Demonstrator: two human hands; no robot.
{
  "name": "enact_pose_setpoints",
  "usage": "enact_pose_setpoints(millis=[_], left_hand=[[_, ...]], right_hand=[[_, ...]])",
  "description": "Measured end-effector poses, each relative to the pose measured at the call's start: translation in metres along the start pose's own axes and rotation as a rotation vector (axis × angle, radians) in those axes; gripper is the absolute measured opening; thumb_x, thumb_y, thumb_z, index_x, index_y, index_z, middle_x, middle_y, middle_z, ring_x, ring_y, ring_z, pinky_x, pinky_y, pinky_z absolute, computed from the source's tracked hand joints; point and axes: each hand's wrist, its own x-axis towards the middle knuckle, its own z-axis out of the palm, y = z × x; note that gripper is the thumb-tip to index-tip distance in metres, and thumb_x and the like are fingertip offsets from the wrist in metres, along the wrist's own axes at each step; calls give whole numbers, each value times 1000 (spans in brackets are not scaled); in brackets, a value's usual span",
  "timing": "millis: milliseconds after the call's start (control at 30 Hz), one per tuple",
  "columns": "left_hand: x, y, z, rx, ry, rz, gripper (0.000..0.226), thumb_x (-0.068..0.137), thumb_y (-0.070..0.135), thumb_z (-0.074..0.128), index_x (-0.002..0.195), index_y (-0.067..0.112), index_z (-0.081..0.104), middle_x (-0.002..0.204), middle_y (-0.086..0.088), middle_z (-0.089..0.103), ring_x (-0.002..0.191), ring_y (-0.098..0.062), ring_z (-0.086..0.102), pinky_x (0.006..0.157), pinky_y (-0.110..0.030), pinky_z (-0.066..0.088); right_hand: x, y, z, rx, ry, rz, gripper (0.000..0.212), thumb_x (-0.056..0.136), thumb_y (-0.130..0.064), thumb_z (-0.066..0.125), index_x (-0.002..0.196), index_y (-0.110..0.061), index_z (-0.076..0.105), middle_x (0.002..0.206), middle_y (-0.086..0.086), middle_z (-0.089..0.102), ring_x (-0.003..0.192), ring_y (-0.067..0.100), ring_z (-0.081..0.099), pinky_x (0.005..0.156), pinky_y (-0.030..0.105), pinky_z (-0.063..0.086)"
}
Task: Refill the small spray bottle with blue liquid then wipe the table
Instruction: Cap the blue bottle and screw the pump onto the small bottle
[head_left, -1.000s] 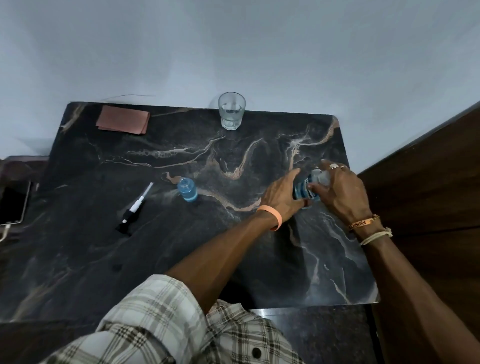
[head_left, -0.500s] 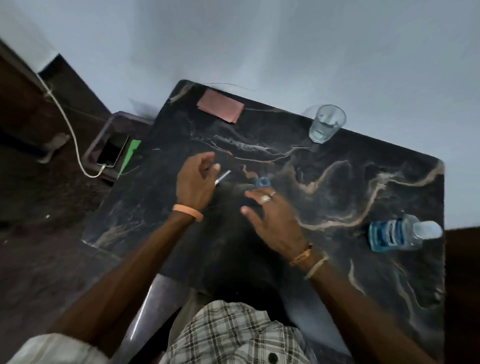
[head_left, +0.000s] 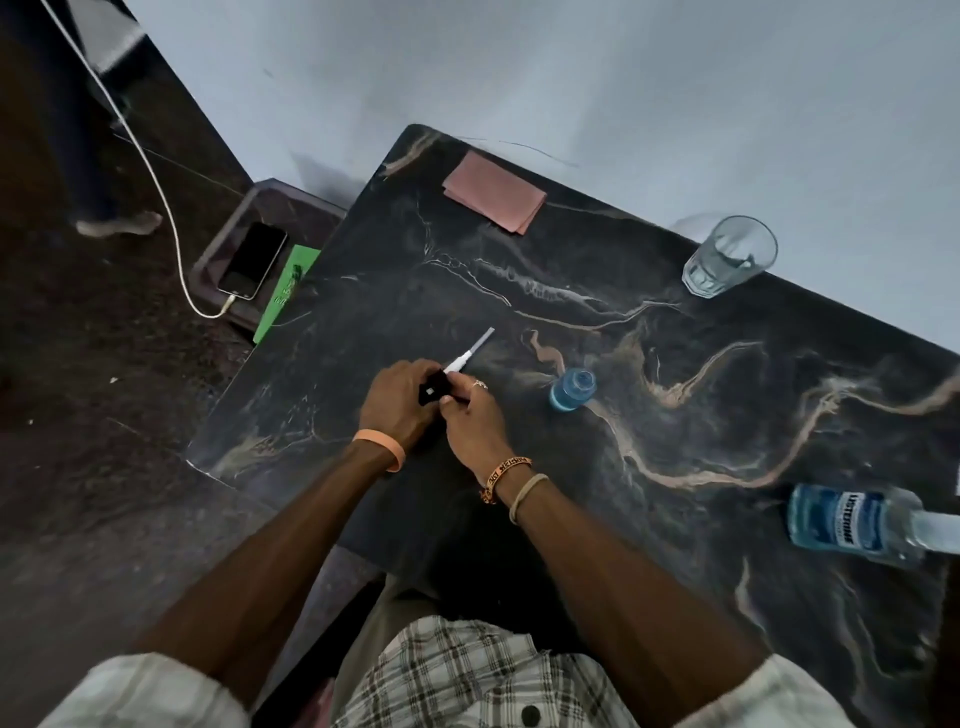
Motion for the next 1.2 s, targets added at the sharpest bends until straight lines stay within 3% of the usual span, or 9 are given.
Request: enact_pose_setpoints(millis=[233,533,667,767,833,900,1000,1100,1200], left_hand=[[0,4,-7,-117,89,24,32,87,16,69,119,17,65,110,-3,65,103,-18,58,87,-27,42],[6,93,-87,-121,171,373,34,79,23,78,112,27,71,103,10,69,92,-2,58,81,-13,42],[14,143,-103,-124,184,422,32,78,28,79,109,25,72,101,8,71,87,2,59,82,-10,42],[19,172,-108,-194,192,425,26,78,30,78,101,28,68,85,20,62,75,12,55,69,-2,41],[19,191,-108,-268,182,438,25,77,29,78,99,24,67,87,18,66,81,6,62,75,-11,51],[20,207,-106,-337,174,441,27,75,27,77,100,18,70,90,10,71,84,-3,68,81,-27,57],[21,223,-101,-369,154,436,24,76,28,77,97,21,70,84,14,70,78,8,66,78,-17,54],[19,228,-96,-359,126,443,22,76,29,78,95,21,71,81,15,70,71,14,62,69,-5,48],[14,226,-93,-333,106,451,24,75,32,79,95,21,70,79,17,67,74,9,64,72,-11,53]], right_hand=[[-3,-13,-20,-134,-20,-105,46,95,-3,50,140,-14,51,130,5,62,117,18,59,104,39,47],[-25,-65,-92,-722,510,-728,36,89,-16,68,124,-9,64,110,11,61,99,27,58,84,41,51],[-32,-84,-127,-679,607,-742,34,90,-19,68,123,-11,66,107,10,65,98,27,59,85,38,49],[-36,-93,-152,-671,645,-676,37,91,-23,64,128,-18,64,107,5,66,101,22,59,82,27,43],[-38,-97,-166,-616,637,-623,38,90,-26,66,128,-24,65,97,0,68,91,17,61,74,23,41],[-42,-100,-178,-376,559,-580,34,85,-24,72,118,-25,70,89,-4,72,83,14,66,73,30,52],[-49,-98,-191,-74,454,-514,17,82,-15,74,99,-18,74,86,3,74,85,22,71,79,47,57],[-56,-94,-199,-36,419,-494,10,82,-10,73,92,-14,74,84,9,74,82,23,71,78,44,59],[-63,-87,-202,-26,376,-480,10,83,-9,74,92,-12,73,85,7,74,81,16,70,77,39,59]])
